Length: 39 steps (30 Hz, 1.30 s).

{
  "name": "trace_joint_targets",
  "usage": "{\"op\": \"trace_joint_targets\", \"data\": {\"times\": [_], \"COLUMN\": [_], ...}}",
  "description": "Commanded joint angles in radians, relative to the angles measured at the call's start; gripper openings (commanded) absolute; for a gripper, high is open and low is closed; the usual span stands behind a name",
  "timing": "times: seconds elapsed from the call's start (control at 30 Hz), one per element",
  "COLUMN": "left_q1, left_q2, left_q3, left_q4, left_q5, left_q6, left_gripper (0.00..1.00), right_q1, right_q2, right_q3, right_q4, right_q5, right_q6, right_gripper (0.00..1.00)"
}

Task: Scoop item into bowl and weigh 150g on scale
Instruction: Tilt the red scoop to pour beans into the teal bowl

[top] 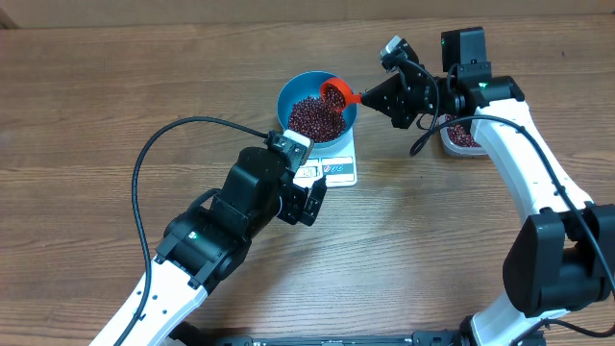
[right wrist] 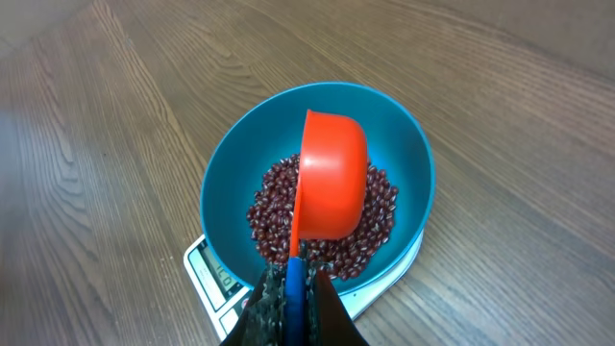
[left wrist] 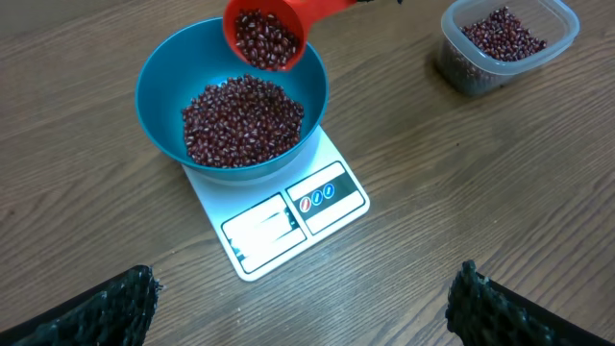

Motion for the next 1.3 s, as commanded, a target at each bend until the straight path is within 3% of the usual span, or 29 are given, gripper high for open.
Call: {"op": "trace_joint_targets", "data": {"times": [0.0,1.27], "left_q1": [0.004,0.004], "left_q2": [-0.002,-0.002], "left_q3": [-0.006,-0.006], "left_q4": [0.011,0.025], "left_q5": [-0.005,-0.005], "left_q6": [0.015,0.014], "left_gripper": [1.0,0.99], "right_q1": [0.0,-0.001], "right_q2": [0.007,0.008], "right_q3": [0.018,0.018], "right_q4": [0.009,-0.003], "right_q5": [-0.024,-0.032], "right_q6": [-0.031,-0.049], "right_gripper": [0.04,0.04]}}
